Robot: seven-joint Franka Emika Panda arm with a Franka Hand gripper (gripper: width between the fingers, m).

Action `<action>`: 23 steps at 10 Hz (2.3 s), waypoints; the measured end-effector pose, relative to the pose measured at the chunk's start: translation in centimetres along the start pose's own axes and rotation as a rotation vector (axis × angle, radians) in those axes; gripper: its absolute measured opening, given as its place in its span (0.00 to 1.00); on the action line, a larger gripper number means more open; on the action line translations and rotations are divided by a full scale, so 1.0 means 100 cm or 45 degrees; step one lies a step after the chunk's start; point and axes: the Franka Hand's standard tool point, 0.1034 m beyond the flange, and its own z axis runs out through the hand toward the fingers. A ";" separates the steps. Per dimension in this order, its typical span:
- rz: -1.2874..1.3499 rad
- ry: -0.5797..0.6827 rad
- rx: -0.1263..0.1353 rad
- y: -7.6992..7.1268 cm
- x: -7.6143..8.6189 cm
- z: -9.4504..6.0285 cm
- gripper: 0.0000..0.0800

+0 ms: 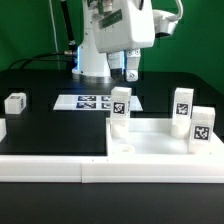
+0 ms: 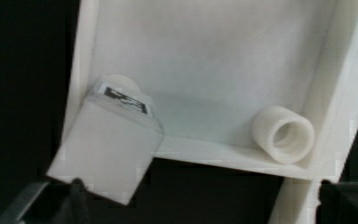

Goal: Assemble square table

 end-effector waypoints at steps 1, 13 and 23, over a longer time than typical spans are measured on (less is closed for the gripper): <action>-0.118 0.000 0.000 0.000 0.000 0.000 0.81; -1.369 0.084 -0.071 0.124 0.092 -0.017 0.81; -1.490 -0.603 -0.468 0.230 0.170 -0.005 0.81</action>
Offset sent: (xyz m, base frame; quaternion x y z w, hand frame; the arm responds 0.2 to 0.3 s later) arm 0.0000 0.0000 0.0000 0.0000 0.0000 -0.1938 0.9810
